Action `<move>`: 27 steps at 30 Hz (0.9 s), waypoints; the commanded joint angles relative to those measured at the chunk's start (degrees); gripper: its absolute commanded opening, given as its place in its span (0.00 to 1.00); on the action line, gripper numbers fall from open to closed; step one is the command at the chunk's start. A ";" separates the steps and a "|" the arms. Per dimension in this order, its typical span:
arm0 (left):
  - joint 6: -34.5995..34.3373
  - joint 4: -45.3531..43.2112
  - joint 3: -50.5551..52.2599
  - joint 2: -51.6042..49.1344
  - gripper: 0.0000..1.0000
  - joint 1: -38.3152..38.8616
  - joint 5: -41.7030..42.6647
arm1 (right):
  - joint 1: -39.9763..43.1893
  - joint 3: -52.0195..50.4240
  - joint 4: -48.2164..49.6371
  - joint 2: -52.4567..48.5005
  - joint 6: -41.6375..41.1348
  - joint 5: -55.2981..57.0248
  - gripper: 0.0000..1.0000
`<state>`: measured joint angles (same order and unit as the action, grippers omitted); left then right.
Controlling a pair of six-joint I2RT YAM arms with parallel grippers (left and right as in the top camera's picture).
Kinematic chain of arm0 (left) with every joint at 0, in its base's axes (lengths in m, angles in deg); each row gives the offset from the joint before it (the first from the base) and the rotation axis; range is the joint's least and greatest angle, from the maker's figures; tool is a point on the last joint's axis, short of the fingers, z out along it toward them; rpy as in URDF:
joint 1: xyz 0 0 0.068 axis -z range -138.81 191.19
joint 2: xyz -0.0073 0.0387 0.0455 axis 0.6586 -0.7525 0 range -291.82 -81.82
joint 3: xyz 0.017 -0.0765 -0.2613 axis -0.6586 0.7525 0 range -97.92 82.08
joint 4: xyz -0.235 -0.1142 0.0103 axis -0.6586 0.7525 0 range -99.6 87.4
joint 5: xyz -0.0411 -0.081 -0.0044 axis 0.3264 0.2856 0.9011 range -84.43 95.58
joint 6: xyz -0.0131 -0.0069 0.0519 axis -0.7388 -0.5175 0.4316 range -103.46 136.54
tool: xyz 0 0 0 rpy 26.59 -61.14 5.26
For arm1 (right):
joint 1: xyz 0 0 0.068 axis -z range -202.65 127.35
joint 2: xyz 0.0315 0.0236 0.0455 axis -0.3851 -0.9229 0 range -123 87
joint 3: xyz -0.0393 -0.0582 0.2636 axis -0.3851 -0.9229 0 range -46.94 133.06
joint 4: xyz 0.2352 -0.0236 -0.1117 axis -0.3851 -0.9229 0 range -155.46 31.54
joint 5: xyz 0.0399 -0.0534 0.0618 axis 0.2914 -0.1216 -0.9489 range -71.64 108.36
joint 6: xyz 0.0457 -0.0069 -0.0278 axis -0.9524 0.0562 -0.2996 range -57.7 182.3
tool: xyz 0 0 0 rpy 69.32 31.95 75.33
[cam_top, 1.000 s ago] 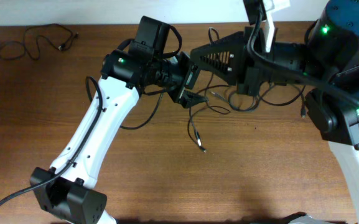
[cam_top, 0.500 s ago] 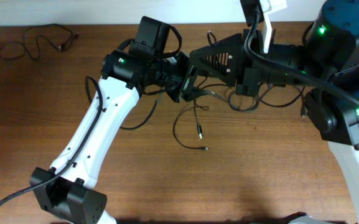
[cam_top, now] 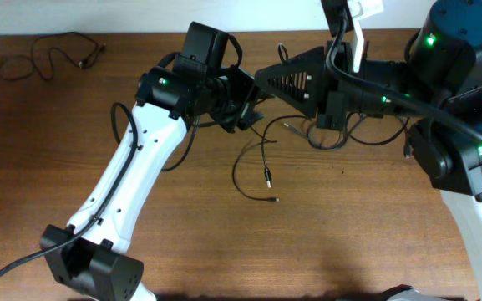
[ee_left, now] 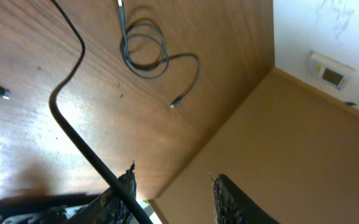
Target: Untangle cables
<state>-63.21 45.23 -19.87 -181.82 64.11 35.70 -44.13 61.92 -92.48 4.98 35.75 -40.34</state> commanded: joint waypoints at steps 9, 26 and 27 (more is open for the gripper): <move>1.75 0.50 -0.09 0.26 0.25 -0.09 -8.74 | -0.20 0.55 -1.16 0.28 1.33 0.55 0.04; 52.72 -3.80 -12.33 6.19 0.00 -2.10 -12.09 | -0.20 0.55 -43.91 0.20 10.49 51.91 0.99; 53.64 -3.74 -12.33 6.60 0.00 -2.10 -14.10 | -0.20 0.44 -44.37 0.07 10.49 51.91 0.99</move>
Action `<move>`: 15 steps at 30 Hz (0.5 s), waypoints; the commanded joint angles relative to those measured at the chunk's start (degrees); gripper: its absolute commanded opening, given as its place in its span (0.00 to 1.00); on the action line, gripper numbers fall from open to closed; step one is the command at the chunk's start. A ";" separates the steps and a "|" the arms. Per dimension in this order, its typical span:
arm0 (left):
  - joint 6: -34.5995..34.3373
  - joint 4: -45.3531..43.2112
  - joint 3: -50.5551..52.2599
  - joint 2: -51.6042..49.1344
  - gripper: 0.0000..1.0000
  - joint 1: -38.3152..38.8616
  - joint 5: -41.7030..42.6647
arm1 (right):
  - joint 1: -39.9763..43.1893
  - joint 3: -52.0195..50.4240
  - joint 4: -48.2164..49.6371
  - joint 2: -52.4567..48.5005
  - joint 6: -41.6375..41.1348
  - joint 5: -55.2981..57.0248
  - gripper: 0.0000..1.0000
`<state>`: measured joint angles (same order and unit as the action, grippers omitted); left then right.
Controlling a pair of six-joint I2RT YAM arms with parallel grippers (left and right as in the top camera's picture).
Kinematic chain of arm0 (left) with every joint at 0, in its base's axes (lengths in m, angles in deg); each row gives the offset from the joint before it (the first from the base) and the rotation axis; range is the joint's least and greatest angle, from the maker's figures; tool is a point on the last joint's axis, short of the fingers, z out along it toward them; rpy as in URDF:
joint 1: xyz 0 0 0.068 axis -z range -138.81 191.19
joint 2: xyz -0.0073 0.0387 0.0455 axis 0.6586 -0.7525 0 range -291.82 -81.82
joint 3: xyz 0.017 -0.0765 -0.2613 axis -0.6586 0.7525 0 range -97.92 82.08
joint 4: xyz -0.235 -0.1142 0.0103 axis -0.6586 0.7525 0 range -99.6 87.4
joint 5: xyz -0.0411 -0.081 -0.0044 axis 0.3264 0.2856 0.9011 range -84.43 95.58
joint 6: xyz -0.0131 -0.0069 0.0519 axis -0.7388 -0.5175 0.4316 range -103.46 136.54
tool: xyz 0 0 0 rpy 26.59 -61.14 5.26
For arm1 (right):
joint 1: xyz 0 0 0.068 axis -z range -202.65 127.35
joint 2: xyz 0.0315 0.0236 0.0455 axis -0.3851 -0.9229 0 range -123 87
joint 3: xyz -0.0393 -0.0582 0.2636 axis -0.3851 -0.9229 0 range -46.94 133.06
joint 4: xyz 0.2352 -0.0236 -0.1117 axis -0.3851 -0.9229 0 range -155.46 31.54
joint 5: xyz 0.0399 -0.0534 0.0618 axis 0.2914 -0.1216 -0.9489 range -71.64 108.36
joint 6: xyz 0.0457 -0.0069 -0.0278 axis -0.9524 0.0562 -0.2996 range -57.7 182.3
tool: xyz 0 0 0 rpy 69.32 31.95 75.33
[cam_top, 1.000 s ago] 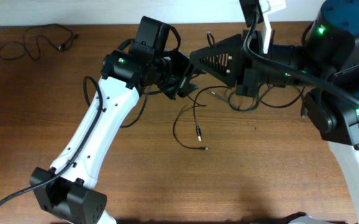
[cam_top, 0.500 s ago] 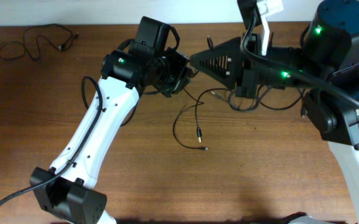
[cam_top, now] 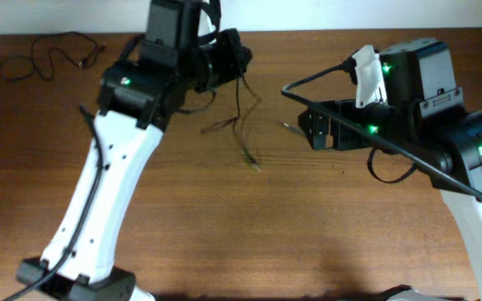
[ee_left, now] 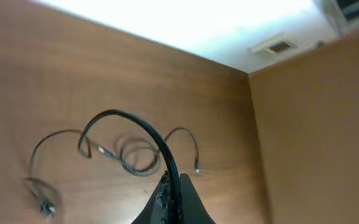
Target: Untangle cables
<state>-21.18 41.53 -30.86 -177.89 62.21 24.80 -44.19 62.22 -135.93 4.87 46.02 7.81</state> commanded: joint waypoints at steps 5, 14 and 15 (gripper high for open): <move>12.28 1.25 -1.33 3.32 0.00 -0.20 -9.99 | -0.15 0.13 -2.91 -2.58 0.20 3.72 0.99; 5.33 -8.39 -2.47 4.79 0.00 -0.44 -1.11 | -0.22 0.13 0.59 -7.19 -0.15 -12.85 0.98; 1.79 -8.20 -2.45 4.76 0.00 -0.46 -0.94 | -0.22 0.13 2.49 -7.19 0.00 -17.22 0.98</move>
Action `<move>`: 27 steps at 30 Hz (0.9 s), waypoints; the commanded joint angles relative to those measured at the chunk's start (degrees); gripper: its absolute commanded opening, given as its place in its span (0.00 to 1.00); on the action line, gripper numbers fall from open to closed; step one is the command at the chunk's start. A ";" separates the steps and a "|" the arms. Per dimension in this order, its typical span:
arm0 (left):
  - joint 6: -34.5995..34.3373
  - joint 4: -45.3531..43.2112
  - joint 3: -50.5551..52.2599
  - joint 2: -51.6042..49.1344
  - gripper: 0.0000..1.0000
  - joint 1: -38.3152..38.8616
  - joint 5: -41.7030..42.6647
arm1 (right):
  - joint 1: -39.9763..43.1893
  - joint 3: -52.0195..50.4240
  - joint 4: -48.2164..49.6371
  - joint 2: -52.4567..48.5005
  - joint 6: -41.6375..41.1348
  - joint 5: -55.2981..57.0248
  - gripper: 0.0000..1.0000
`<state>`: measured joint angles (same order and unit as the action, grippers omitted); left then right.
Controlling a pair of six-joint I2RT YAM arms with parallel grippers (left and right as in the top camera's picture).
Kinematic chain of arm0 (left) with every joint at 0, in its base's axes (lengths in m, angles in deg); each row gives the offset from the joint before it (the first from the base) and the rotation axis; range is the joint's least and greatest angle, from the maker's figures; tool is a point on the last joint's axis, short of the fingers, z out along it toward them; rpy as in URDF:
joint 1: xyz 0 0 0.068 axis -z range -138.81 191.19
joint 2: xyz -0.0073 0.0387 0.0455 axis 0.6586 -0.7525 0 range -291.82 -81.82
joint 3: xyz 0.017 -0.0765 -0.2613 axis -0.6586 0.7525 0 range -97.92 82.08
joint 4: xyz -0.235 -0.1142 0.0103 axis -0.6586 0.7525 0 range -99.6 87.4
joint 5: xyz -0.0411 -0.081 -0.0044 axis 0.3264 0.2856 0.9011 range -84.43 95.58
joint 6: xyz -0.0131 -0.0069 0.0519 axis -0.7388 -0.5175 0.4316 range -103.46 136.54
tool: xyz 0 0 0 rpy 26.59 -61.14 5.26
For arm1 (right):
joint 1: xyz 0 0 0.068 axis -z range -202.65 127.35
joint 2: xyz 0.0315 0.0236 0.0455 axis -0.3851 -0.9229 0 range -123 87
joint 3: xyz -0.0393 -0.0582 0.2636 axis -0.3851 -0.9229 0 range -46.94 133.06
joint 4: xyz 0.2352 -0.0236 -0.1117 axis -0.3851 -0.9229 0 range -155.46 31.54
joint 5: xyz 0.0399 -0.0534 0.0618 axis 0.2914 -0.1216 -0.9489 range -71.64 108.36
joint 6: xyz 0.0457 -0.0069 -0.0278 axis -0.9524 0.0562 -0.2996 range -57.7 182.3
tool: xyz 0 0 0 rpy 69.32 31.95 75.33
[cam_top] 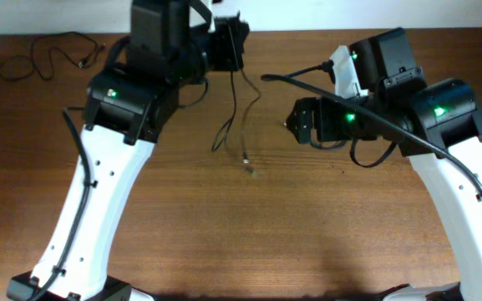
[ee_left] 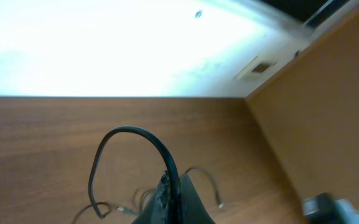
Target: Untangle cables
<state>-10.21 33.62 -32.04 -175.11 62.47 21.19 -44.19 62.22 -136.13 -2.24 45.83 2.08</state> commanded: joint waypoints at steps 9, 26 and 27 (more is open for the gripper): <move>-27.80 -10.80 -1.27 2.01 0.00 -0.72 10.80 | -8.00 0.11 10.27 -1.16 -5.03 -9.44 0.98; -34.12 -18.47 -1.27 2.91 0.00 -8.50 21.05 | -10.54 0.13 16.04 -11.45 -21.53 8.76 0.98; -34.32 -17.79 -1.27 2.91 0.00 -10.25 21.07 | -10.54 0.13 16.17 -10.51 -21.53 7.56 0.99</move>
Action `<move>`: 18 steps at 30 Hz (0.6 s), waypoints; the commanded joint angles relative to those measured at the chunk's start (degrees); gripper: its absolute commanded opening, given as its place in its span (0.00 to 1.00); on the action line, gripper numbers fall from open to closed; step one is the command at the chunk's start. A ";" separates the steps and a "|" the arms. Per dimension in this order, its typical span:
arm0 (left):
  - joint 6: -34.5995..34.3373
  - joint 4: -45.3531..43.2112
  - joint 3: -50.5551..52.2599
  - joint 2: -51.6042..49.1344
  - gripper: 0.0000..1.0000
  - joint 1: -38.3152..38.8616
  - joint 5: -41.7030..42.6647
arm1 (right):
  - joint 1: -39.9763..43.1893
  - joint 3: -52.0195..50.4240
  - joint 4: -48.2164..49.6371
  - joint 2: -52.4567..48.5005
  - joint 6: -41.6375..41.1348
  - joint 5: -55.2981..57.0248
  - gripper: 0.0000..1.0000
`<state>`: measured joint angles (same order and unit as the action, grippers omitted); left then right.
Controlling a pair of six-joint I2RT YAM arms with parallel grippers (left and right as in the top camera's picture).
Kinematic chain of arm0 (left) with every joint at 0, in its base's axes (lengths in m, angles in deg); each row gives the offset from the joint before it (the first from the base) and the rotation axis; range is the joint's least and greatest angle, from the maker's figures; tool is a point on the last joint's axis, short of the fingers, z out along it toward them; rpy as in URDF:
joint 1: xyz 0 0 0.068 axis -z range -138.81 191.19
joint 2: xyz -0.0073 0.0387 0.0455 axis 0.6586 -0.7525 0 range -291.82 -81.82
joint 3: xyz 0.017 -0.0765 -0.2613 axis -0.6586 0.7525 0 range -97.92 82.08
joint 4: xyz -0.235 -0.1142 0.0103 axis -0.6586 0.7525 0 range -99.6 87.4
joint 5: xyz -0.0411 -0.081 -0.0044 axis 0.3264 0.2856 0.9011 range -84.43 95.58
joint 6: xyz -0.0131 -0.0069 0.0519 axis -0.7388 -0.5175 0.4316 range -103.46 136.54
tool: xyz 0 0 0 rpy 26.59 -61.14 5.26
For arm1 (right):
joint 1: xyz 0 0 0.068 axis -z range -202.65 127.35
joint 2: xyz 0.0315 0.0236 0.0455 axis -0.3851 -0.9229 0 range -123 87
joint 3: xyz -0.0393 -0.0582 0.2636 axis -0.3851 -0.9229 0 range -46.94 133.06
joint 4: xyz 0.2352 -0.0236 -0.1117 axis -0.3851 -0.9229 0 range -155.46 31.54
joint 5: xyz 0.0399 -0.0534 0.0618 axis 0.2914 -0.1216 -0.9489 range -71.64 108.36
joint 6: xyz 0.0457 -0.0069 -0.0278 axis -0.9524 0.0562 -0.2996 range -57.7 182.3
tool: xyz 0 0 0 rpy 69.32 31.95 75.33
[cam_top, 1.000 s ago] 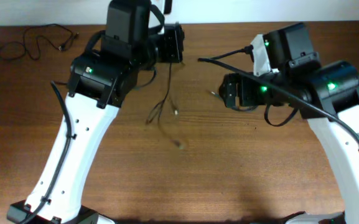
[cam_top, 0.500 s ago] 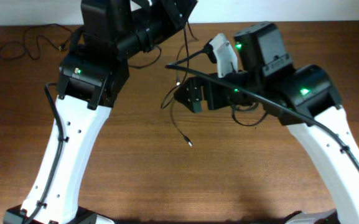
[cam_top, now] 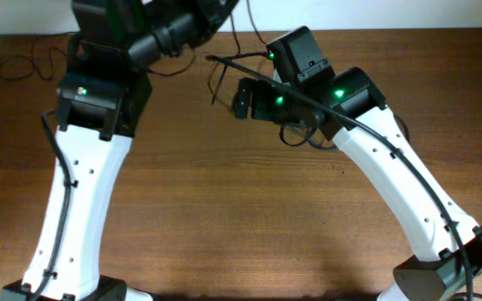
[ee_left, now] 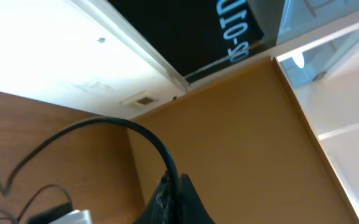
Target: Untangle cables
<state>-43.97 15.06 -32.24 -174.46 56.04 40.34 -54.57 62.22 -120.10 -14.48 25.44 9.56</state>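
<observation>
My left gripper (ee_left: 174, 186) is shut on a thin black cable (ee_left: 139, 129), which arcs up out of the jaws and off to the left. Its camera points up at the wall and ceiling. In the overhead view the left arm is raised high and its fingers run off the top edge. The held cable (cam_top: 221, 73) hangs down from there in thin strands. My right gripper (cam_top: 241, 88) points left right beside those strands; how its jaws stand is not visible. More black cable (cam_top: 312, 138) loops under the right arm.
A separate thin cable (cam_top: 23, 60) lies coiled at the table's back left corner. The wooden table (cam_top: 249, 226) ends at a white wall along the back. The two arms stand close together over the back middle.
My left gripper has risen higher with the cable, whose loose end no longer touches the table. My right gripper has moved left and back, from the middle right to beside the hanging strands.
Both grippers were over the tangle mid-table, the left one open with the cable between its fingers. Then the left was shut on the cable and raised toward the back, the right arm off to the right. Now the cable hangs higher and the right gripper is beside it.
</observation>
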 commanded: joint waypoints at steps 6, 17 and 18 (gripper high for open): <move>-12.68 4.90 -1.07 2.25 0.00 -8.04 1.97 | -0.28 0.13 4.35 9.07 -1.14 -5.79 0.98; -31.17 2.97 -1.07 2.25 0.00 -8.00 1.51 | -6.51 0.13 8.55 9.07 -7.30 1.62 0.98; -32.15 2.95 -1.07 2.25 0.00 -8.00 1.51 | -7.52 0.13 8.57 9.07 -8.79 4.15 0.99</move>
<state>-70.82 18.32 -32.24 -174.04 48.13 41.41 -60.17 62.11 -111.78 -5.21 20.60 6.28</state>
